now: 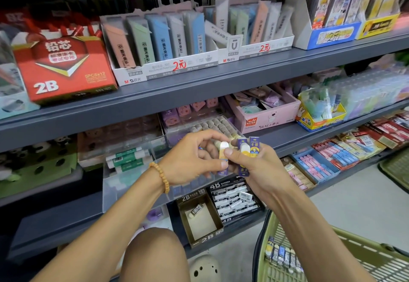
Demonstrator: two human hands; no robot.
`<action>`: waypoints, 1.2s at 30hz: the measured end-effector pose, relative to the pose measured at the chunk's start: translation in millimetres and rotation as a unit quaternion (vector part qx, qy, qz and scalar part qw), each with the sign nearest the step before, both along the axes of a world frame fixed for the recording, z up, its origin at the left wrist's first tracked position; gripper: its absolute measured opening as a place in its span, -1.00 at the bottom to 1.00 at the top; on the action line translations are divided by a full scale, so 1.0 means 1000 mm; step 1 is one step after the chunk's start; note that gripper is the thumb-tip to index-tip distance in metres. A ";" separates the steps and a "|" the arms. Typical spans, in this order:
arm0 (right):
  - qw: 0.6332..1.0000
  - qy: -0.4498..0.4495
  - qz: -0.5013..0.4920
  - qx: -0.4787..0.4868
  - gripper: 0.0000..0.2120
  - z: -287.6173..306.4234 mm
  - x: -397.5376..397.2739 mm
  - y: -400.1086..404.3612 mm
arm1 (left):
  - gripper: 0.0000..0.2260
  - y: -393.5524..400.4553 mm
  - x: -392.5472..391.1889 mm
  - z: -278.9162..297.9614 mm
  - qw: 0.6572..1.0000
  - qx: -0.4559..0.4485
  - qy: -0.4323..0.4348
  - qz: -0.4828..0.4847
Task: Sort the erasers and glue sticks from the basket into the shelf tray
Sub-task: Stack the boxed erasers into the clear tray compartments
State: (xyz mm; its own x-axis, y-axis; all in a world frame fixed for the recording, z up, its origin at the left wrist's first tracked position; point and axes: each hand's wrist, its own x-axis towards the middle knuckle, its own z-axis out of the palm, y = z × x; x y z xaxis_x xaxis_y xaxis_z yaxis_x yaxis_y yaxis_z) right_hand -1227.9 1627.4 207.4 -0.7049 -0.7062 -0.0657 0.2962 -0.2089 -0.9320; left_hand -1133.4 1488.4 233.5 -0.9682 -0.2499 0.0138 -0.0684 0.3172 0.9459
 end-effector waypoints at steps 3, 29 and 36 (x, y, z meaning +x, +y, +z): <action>1.000 -0.008 -0.017 0.011 -0.84 0.000 -0.001 -0.001 | -0.74 -0.003 0.000 0.001 1.000 0.019 0.007 0.016; 0.994 0.019 -0.036 0.097 -0.81 -0.004 -0.037 0.012 | -0.82 -0.091 -0.082 -0.020 0.931 -0.326 -0.091 0.137; 0.997 0.025 -0.017 0.077 -0.91 -0.013 -0.040 0.010 | -0.80 -0.093 -0.090 -0.025 0.916 -0.369 -0.103 0.121</action>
